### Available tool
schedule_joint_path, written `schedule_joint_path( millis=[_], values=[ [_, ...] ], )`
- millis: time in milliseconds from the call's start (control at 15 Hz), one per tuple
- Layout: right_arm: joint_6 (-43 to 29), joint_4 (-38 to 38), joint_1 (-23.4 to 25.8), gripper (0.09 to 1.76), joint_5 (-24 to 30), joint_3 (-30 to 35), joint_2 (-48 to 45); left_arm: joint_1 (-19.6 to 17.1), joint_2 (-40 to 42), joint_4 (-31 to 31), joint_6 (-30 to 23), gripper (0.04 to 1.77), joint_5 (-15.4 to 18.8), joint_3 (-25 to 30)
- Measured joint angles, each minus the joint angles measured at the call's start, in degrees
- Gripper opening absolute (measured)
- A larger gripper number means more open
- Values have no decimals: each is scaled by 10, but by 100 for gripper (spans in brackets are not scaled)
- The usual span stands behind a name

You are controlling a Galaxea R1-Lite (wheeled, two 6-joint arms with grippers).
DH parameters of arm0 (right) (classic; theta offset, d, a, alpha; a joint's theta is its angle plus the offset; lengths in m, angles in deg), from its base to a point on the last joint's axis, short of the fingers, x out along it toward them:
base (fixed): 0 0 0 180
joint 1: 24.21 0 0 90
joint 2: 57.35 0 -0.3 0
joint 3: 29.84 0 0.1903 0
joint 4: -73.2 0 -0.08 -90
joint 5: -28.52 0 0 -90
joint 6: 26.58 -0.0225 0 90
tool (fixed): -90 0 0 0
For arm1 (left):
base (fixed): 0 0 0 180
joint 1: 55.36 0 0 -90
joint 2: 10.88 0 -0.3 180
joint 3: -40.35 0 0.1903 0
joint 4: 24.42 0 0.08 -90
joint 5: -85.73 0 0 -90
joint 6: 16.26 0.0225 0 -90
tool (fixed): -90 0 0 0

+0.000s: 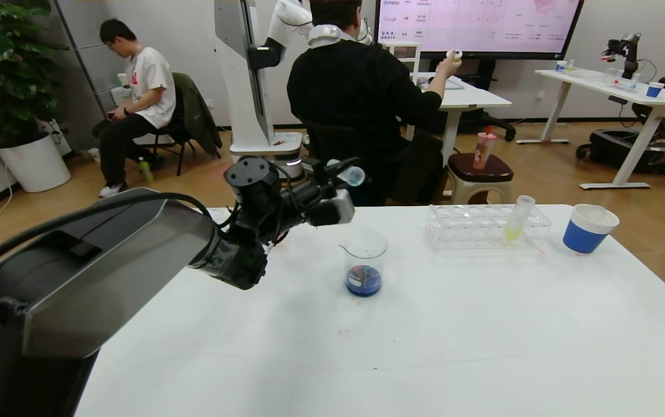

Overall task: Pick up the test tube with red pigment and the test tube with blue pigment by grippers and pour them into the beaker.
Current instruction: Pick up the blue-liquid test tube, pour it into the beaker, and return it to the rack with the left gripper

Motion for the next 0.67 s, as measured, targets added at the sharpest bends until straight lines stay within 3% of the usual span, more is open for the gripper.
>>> schedule_joint_path(
  millis=[267, 400, 533, 667],
  values=[
    [0, 0, 0, 174, 0, 0, 0, 40, 11, -41, -237, 50, -291, -5],
    [0, 0, 0, 174, 0, 0, 0, 53, 24, -30, -347, 50, -413, -7],
    [0, 0, 0, 174, 0, 0, 0, 59, 46, 9, -436, 50, -496, -5],
    [0, 0, 0, 174, 0, 0, 0, 59, 77, 75, -516, 50, -548, 9]
  ],
)
